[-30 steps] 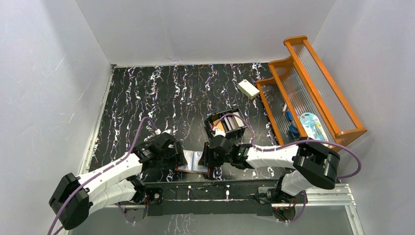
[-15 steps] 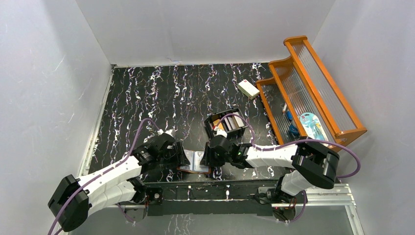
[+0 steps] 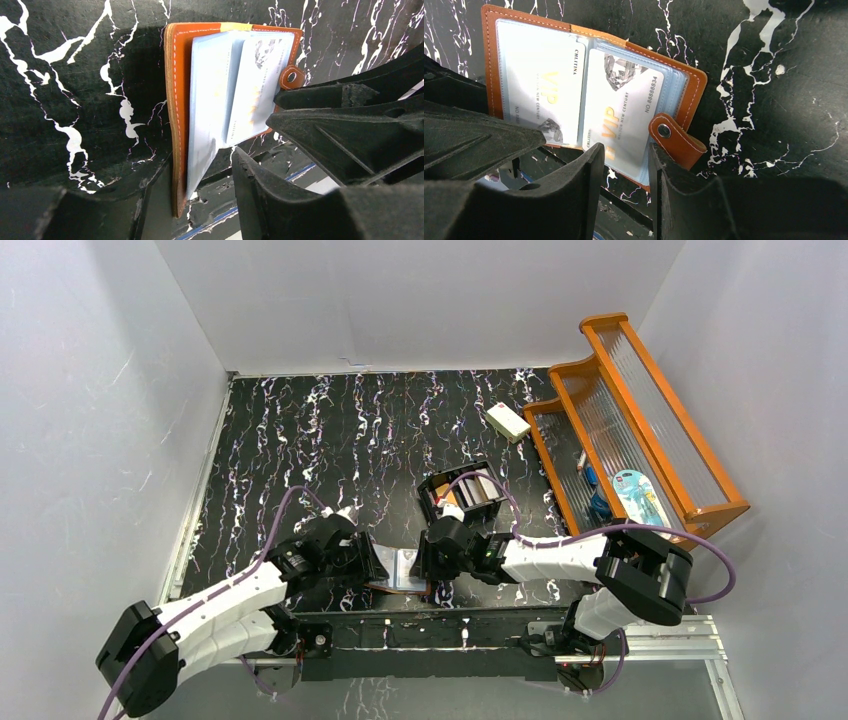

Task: Put the credit cards into the card holder
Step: Turn over the card slot in the card holder.

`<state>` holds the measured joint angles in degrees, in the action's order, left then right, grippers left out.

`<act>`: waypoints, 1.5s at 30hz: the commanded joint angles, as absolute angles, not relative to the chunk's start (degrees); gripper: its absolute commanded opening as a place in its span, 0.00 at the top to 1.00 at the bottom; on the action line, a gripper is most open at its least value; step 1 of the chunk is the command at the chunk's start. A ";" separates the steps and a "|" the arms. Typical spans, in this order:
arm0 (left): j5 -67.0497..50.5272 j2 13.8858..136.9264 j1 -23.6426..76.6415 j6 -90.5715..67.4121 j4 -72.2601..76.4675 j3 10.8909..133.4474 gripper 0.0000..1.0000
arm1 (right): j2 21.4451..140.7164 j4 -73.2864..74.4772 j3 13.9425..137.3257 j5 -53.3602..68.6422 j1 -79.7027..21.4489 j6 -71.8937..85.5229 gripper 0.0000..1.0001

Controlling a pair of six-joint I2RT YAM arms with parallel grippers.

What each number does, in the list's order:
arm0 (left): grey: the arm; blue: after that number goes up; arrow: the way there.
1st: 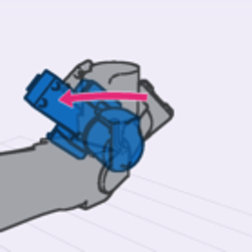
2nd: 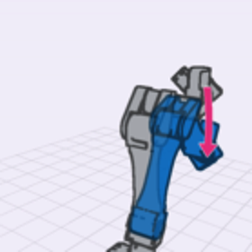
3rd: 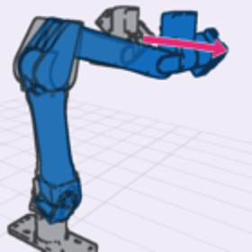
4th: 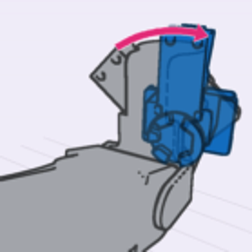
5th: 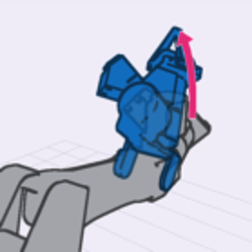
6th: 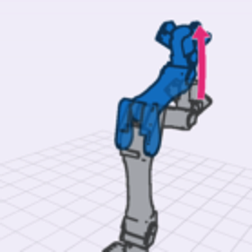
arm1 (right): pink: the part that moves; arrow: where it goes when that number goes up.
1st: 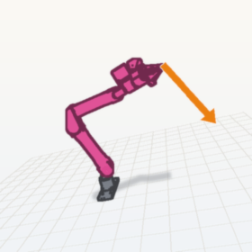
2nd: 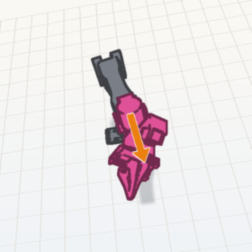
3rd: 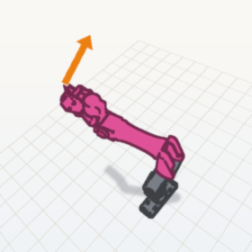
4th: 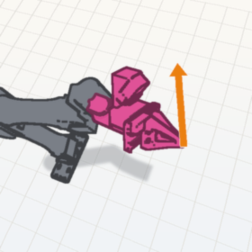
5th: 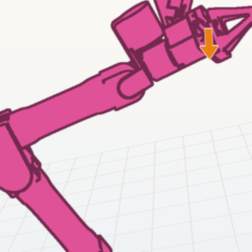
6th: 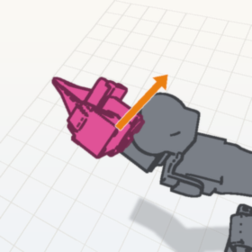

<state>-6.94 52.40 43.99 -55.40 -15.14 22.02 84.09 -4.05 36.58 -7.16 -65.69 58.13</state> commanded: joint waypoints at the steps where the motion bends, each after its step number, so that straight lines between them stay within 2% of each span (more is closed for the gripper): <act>1: -8.41 50.04 43.68 -56.43 -15.97 21.30 0.58 | 85.10 -3.25 37.11 -8.62 -65.48 57.29 0.53; 6: -4.49 45.71 43.68 -57.55 -18.96 21.53 0.54 | 85.52 -3.25 36.39 -8.89 -65.13 57.23 0.54; 7: -4.00 45.52 43.68 -57.70 -19.43 21.20 0.66 | 85.54 -3.08 36.39 -8.68 -65.04 57.00 0.54; 9: -3.87 45.77 43.68 -57.82 -19.84 21.05 0.79 | 85.36 -3.03 36.30 -8.69 -64.97 57.04 0.54; 11: -3.77 45.88 43.68 -58.12 -19.96 20.95 0.86 | 85.08 -2.99 36.15 -8.80 -64.90 57.04 0.54; 13: -5.35 46.07 43.66 -59.19 -17.55 19.71 1.00 | 84.90 -3.68 36.39 -7.96 -64.99 57.17 0.54; 36: -8.22 49.27 43.68 -60.91 -11.47 16.97 1.00 | 84.04 -18.86 33.87 -2.30 -64.07 62.33 0.51; 45: -8.09 49.08 43.68 -61.80 -11.56 16.60 1.00 | 79.44 -3.64 35.73 -9.60 -64.07 62.57 0.50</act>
